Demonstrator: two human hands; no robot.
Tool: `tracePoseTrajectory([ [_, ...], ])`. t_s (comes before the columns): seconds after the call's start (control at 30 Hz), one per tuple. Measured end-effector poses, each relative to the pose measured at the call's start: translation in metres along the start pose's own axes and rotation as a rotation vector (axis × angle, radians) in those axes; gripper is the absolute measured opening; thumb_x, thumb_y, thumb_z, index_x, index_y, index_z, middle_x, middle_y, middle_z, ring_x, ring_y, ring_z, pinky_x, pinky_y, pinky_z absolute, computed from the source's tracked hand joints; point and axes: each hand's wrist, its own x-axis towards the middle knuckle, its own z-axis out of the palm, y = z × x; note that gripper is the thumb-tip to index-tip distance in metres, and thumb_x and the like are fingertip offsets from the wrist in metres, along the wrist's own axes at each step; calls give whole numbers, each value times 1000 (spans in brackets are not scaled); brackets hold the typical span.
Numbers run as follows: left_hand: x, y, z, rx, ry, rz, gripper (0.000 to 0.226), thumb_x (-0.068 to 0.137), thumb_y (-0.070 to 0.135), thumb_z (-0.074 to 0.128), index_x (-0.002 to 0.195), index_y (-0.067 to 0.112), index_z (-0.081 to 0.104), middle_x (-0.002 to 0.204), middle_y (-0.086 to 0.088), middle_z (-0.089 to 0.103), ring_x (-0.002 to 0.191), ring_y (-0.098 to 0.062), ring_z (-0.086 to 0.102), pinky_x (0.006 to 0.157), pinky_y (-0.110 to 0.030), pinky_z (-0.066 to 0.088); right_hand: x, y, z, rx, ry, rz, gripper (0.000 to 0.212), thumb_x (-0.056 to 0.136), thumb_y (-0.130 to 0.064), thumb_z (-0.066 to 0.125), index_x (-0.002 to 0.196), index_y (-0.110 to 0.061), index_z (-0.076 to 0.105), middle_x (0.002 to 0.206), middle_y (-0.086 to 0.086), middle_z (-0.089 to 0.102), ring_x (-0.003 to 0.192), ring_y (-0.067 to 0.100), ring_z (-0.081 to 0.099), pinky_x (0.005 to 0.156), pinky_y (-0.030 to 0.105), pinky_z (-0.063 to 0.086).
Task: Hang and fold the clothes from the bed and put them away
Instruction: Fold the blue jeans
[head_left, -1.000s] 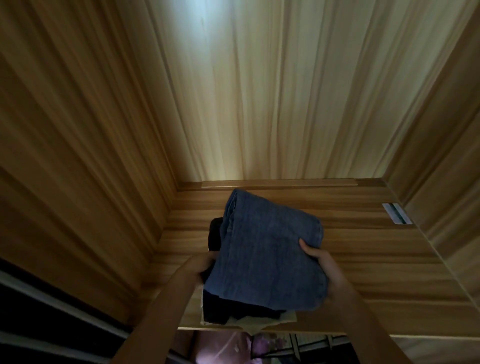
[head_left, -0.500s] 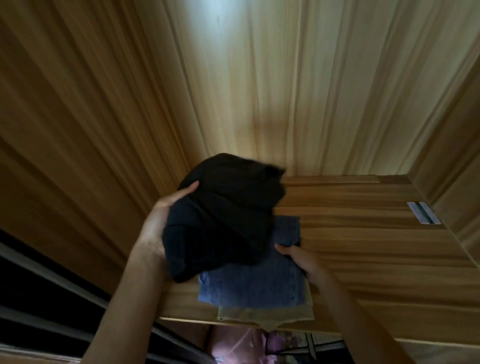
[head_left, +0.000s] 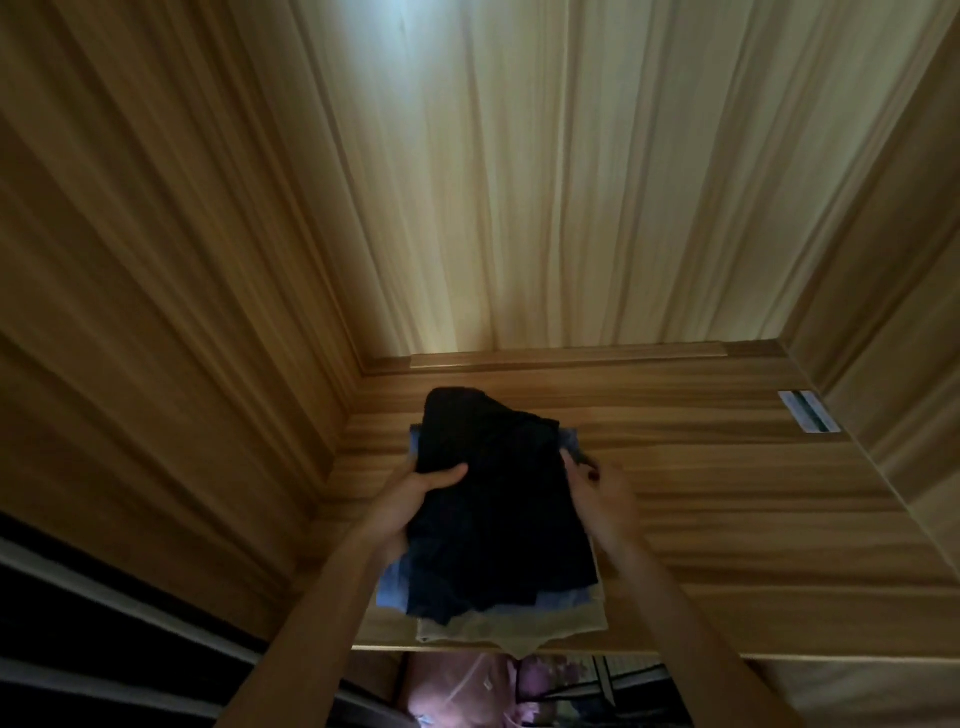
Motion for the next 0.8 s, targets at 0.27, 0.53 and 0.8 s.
tracePoseTrajectory([
  [0.27, 12, 10, 121, -182, -279, -98, 51, 79, 22, 78, 126, 10, 65, 118, -16, 71, 105, -33, 70, 84, -42, 57, -8, 17, -92, 984, -376, 210, 67, 90, -67, 48, 138, -21, 56, 139, 10, 59, 129, 31, 56, 113, 53, 36],
  [0.53, 67, -76, 182, 466, -210, -13, 44, 91, 26, 71, 131, 14, 57, 134, -9, 61, 120, -26, 60, 99, -37, 50, -3, 85, -169, 508, -85, 344, 45, 83, -38, 74, 120, -13, 67, 111, 13, 72, 96, 29, 70, 82, 40, 56],
  [0.8, 49, -119, 186, 1404, -7, 436, 55, 103, 26, 47, 150, 12, 24, 133, -19, 41, 109, -30, 54, 86, -37, 53, 3, 103, -137, -580, 218, 82, 78, 87, -23, 70, 150, -2, 29, 140, 22, 46, 124, 39, 49, 104, 46, 41],
])
